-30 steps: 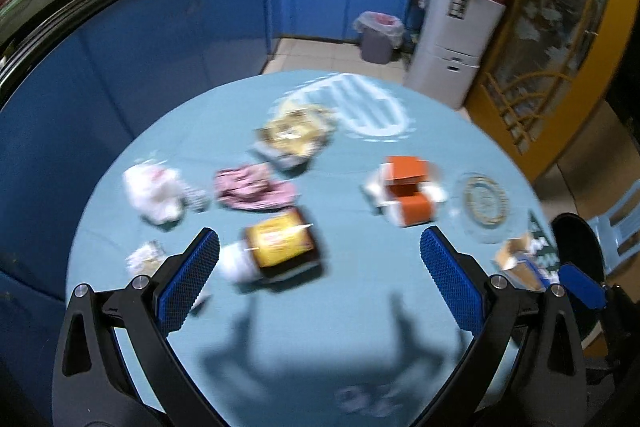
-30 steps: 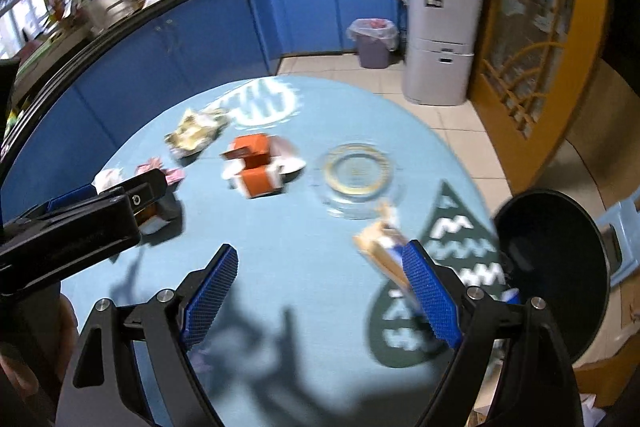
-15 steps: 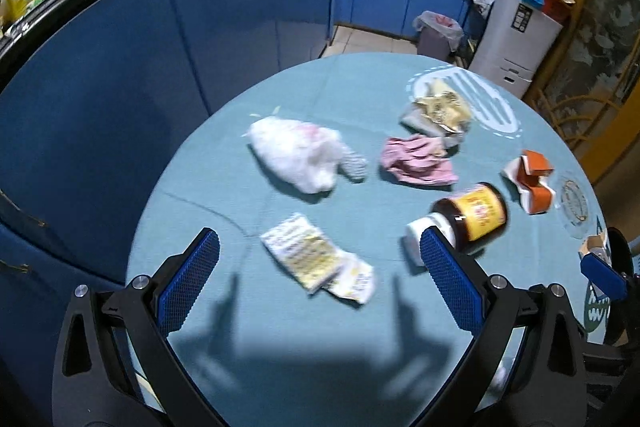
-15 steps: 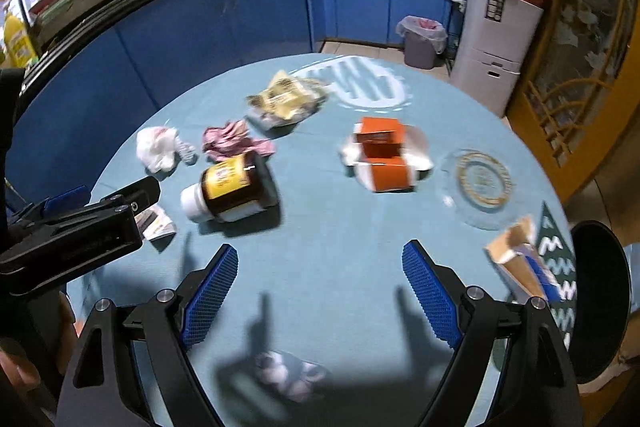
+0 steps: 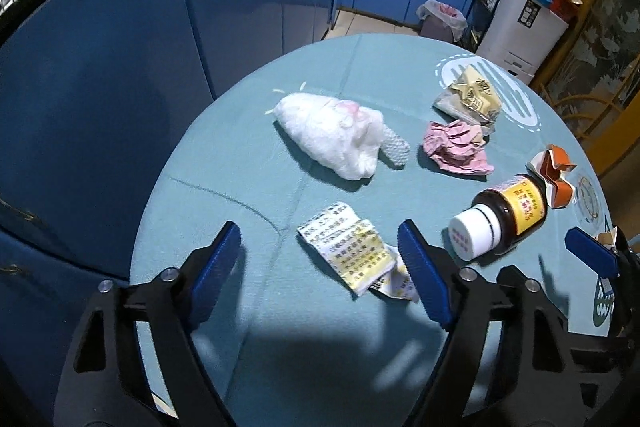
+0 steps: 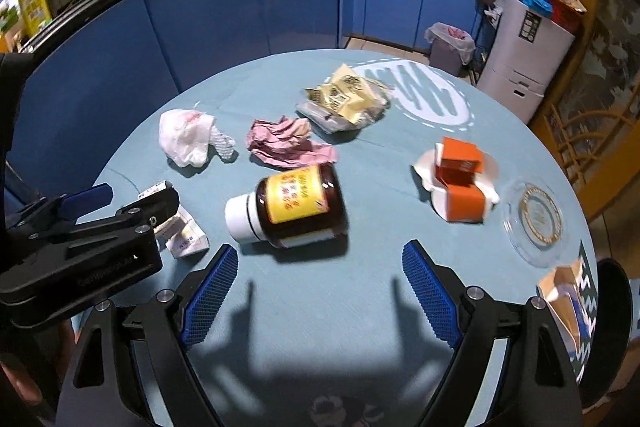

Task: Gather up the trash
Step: 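Grasp the white printed leaflet with the left tool while the right tool grasps the brown medicine bottle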

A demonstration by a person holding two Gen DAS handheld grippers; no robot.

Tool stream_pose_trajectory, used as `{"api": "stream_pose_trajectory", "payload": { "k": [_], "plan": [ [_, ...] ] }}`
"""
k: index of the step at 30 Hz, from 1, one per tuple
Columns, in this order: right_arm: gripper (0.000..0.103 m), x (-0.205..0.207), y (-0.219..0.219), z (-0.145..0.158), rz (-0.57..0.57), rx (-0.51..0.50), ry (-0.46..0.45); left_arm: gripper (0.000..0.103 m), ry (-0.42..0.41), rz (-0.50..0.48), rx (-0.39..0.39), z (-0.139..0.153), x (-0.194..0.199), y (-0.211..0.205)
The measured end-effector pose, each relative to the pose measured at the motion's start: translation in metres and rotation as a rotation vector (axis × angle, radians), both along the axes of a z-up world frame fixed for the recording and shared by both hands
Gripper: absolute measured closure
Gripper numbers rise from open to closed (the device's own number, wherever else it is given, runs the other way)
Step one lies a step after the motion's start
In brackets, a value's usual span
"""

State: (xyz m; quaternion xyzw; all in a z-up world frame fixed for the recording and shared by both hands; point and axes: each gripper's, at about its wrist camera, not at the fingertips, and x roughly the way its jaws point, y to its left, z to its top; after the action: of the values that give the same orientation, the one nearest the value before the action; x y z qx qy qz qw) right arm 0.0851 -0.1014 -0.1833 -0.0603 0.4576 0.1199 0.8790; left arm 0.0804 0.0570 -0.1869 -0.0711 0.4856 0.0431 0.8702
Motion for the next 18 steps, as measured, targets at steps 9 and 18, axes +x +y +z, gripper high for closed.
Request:
{"api": "stream_pose_trajectory", "payload": {
  "k": [9, 18],
  "plan": [
    [0.021, 0.011, 0.02, -0.007, 0.06, -0.062, -0.029, 0.054, 0.042, -0.006, -0.056, -0.01, 0.002, 0.01],
    [0.057, 0.013, 0.021, -0.012, 0.09, -0.026, -0.019, 0.069, 0.01, -0.023, -0.085, -0.005, -0.003, 0.01]
  ]
}}
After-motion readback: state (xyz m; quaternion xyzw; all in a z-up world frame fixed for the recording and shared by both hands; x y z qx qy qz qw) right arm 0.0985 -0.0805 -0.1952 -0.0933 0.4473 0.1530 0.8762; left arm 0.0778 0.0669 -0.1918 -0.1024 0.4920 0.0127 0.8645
